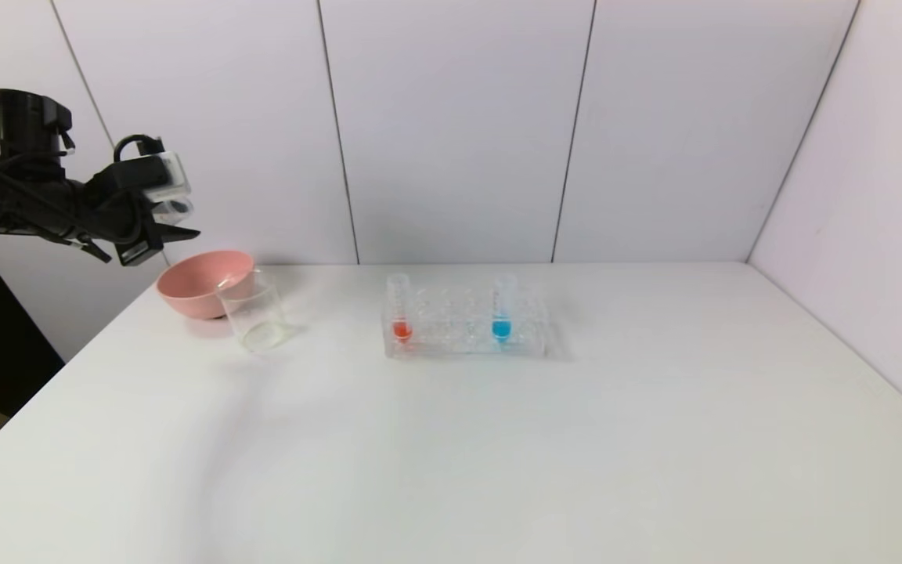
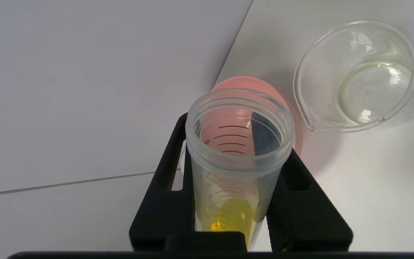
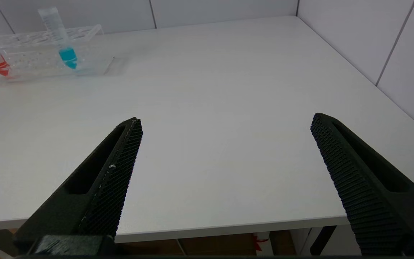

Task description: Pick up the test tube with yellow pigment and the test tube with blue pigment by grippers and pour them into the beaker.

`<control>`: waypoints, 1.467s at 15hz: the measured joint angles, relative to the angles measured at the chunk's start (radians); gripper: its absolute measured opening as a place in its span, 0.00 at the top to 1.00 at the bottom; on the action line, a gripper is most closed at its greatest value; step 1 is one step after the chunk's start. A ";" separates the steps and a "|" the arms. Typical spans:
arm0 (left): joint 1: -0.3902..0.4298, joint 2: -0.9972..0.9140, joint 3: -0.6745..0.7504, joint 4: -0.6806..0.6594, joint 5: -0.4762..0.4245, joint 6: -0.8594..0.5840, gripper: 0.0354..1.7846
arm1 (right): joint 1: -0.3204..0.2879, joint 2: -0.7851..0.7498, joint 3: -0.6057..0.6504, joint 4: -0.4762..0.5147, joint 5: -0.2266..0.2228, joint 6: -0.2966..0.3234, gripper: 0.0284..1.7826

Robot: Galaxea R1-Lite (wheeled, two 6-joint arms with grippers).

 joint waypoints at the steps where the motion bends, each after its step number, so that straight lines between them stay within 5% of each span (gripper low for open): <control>1: 0.000 0.007 -0.016 0.016 0.000 0.022 0.71 | 0.000 0.000 0.000 0.000 0.000 0.000 0.04; 8: -0.001 0.032 -0.060 0.046 0.001 0.092 0.71 | 0.000 0.000 0.000 0.000 0.000 0.000 0.04; 17: -0.005 0.090 -0.273 0.452 0.020 0.317 0.71 | 0.000 0.000 0.000 0.000 0.000 0.000 0.04; 22: -0.009 0.116 -0.297 0.473 0.079 0.319 0.71 | 0.000 0.000 0.000 0.000 0.000 0.000 0.04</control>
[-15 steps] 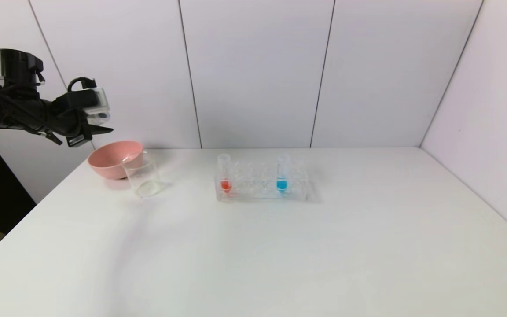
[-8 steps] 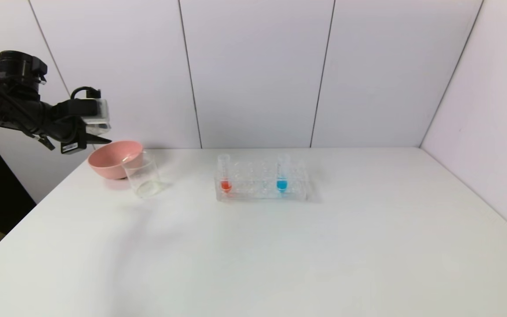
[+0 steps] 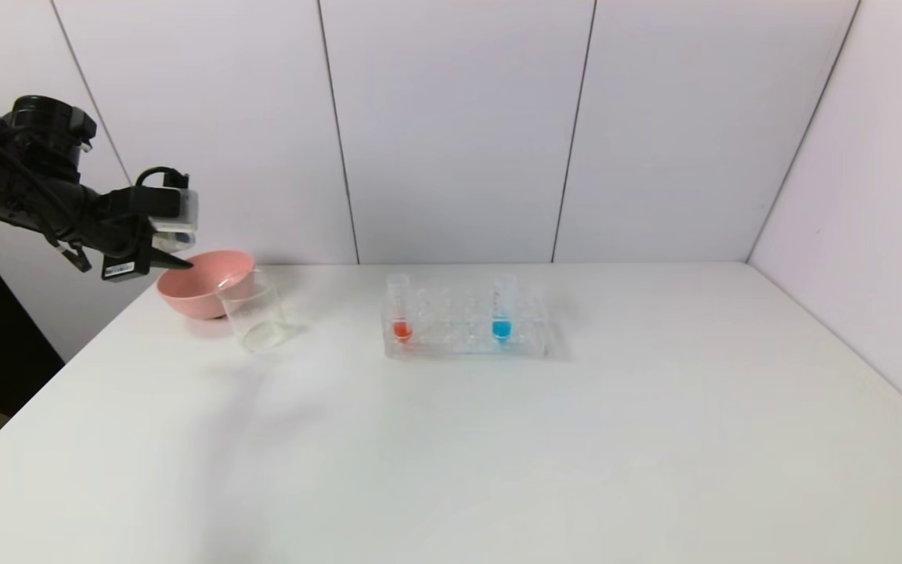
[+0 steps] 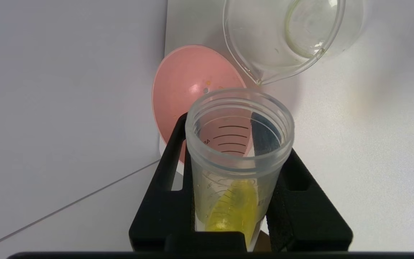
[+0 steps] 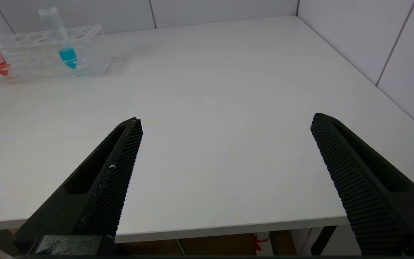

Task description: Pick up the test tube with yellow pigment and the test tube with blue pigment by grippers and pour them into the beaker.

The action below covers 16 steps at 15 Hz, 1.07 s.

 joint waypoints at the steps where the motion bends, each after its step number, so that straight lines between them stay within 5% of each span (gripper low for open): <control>1: 0.000 0.005 0.000 0.001 0.004 -0.001 0.71 | 0.001 0.000 0.000 0.000 0.000 0.000 0.04; 7: -0.028 0.033 -0.005 0.032 0.126 -0.001 0.71 | 0.001 0.000 0.000 0.000 0.000 0.000 0.04; 16: -0.045 0.044 -0.010 0.034 0.191 -0.004 0.71 | 0.001 0.000 0.000 0.000 0.000 0.000 0.04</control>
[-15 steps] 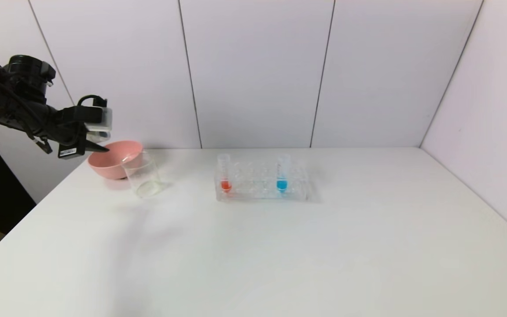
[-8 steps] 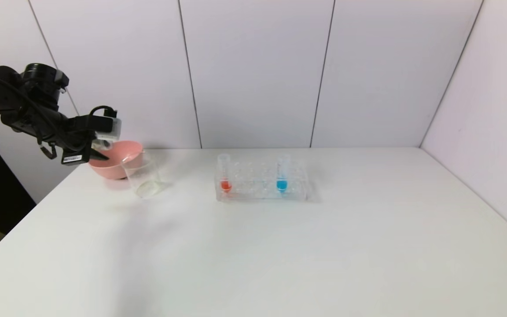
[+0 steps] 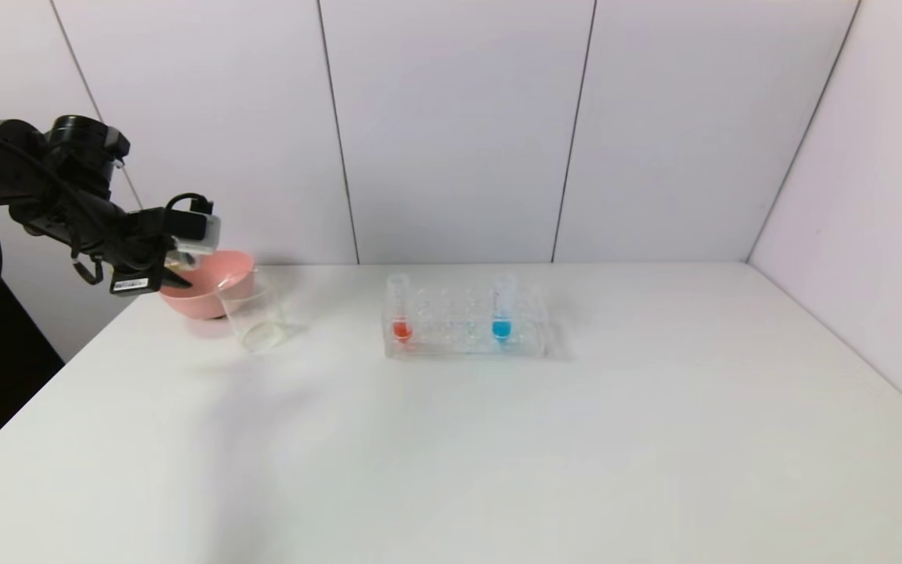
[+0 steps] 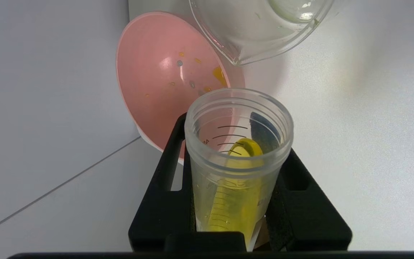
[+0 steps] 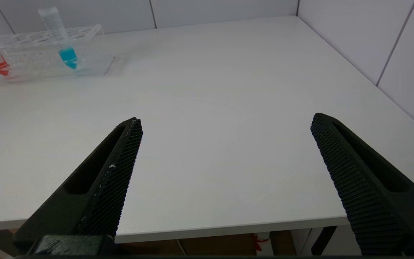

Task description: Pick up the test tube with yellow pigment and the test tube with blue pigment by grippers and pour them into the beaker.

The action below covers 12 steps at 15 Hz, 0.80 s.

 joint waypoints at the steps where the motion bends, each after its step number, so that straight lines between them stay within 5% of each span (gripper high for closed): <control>1: -0.002 0.000 0.000 0.000 0.004 0.000 0.71 | 0.000 0.000 0.000 0.000 0.000 0.000 0.04; 12: -0.017 0.000 -0.008 0.036 0.084 -0.011 0.71 | 0.000 0.000 0.000 0.000 0.000 0.000 0.04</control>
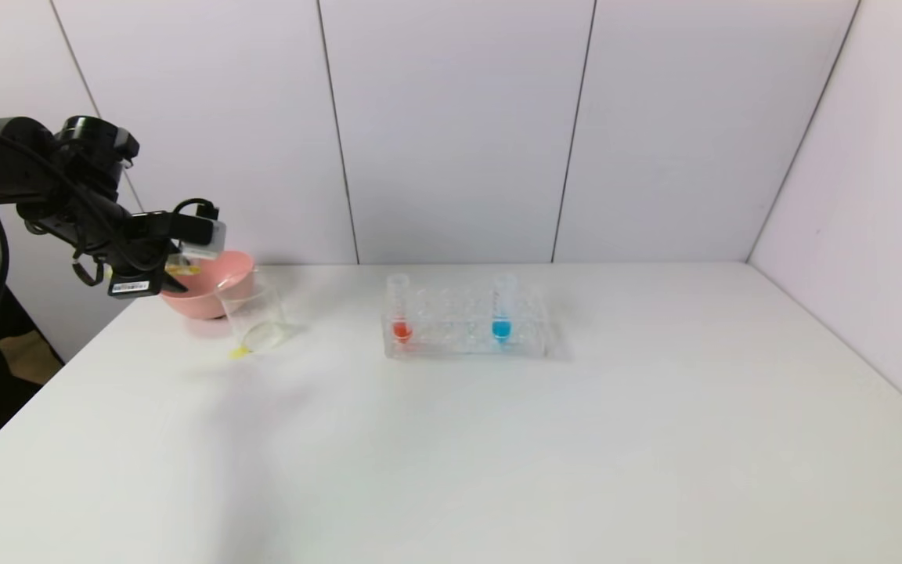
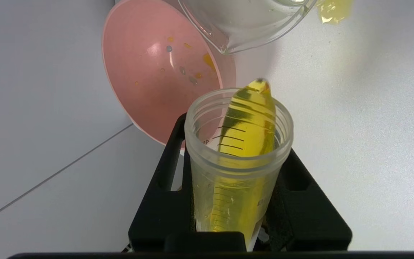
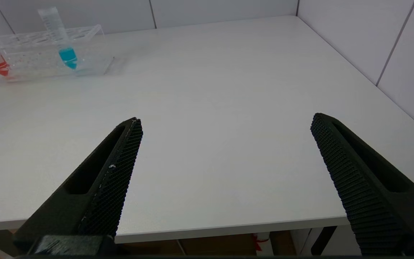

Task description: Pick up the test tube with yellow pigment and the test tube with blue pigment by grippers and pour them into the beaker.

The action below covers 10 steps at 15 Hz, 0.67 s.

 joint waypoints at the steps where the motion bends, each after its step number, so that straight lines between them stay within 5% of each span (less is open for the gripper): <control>1: 0.000 0.000 0.000 0.000 0.004 0.000 0.71 | 0.000 0.000 0.000 0.000 0.000 0.000 0.04; 10: -0.048 0.035 -0.011 -0.013 0.100 -0.070 0.71 | 0.000 0.000 0.000 0.001 0.000 0.000 0.04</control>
